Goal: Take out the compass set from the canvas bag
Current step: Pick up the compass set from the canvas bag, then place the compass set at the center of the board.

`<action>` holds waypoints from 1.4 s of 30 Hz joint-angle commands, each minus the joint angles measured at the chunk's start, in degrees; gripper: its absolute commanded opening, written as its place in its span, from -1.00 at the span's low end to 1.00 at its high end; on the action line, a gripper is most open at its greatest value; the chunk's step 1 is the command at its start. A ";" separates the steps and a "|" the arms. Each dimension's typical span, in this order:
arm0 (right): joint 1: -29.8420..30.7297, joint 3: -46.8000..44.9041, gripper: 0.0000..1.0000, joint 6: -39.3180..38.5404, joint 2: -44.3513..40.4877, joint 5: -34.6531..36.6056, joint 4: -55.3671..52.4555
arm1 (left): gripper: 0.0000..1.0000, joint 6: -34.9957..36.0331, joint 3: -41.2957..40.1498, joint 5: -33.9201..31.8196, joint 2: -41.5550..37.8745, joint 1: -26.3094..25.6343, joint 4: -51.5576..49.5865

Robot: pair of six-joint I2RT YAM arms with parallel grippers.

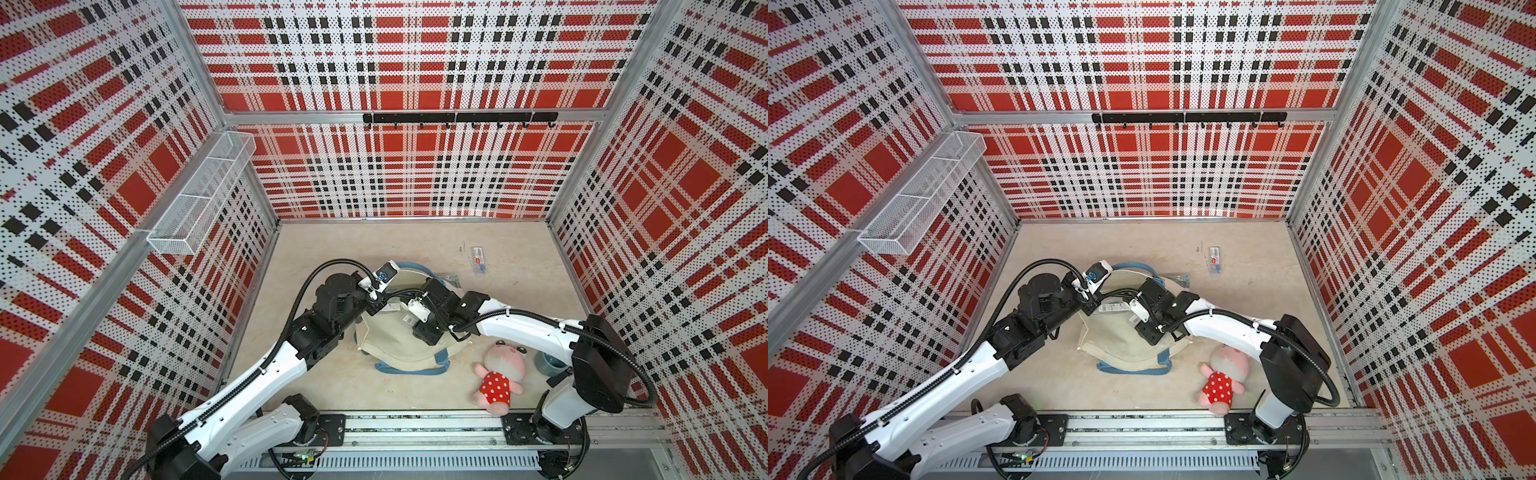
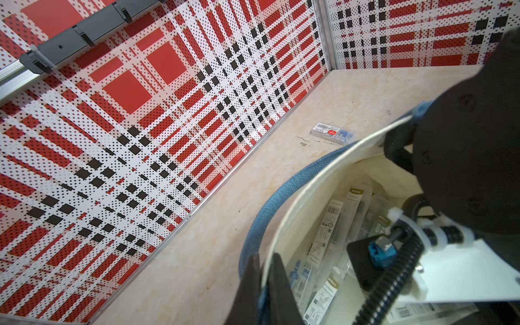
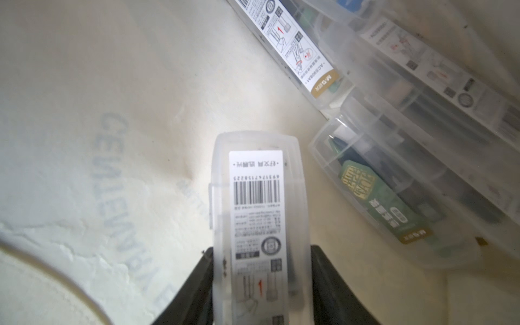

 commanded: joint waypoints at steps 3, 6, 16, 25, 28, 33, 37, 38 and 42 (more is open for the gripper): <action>0.47 1.67 -0.36 -2.54 -8.15 1.85 -3.43 | -1.00 -0.42 0.14 1.23 -0.92 1.03 5.10; 0.44 2.41 -0.36 -2.97 -11.51 1.67 -3.56 | -1.00 -0.55 0.14 1.76 -0.71 1.46 5.17; 0.44 13.64 -0.37 -3.76 -14.18 5.27 -6.02 | -1.00 -1.08 0.24 2.82 -0.42 2.21 5.53; -16.22 19.53 -0.32 -3.57 -18.47 7.89 -3.22 | -1.00 -1.43 0.61 3.00 -0.64 2.21 5.75; -29.91 16.47 -0.35 -2.42 -17.00 1.62 0.45 | -1.00 -1.37 0.60 2.91 -0.55 2.10 5.79; -42.98 12.03 -0.36 -0.64 -8.91 -2.74 6.54 | -1.00 -1.44 0.96 3.36 -0.37 1.86 5.81; -48.94 11.61 -0.37 -0.40 1.01 -1.76 9.27 | -1.00 -1.50 1.39 3.57 0.06 1.59 5.79; -50.05 12.00 -0.37 -0.21 4.21 -1.60 9.82 | -1.00 -1.52 1.48 3.74 0.22 1.48 5.79; -51.94 14.68 -0.38 0.32 14.41 -2.14 11.85 | -1.00 -1.65 1.75 4.08 0.50 1.42 5.79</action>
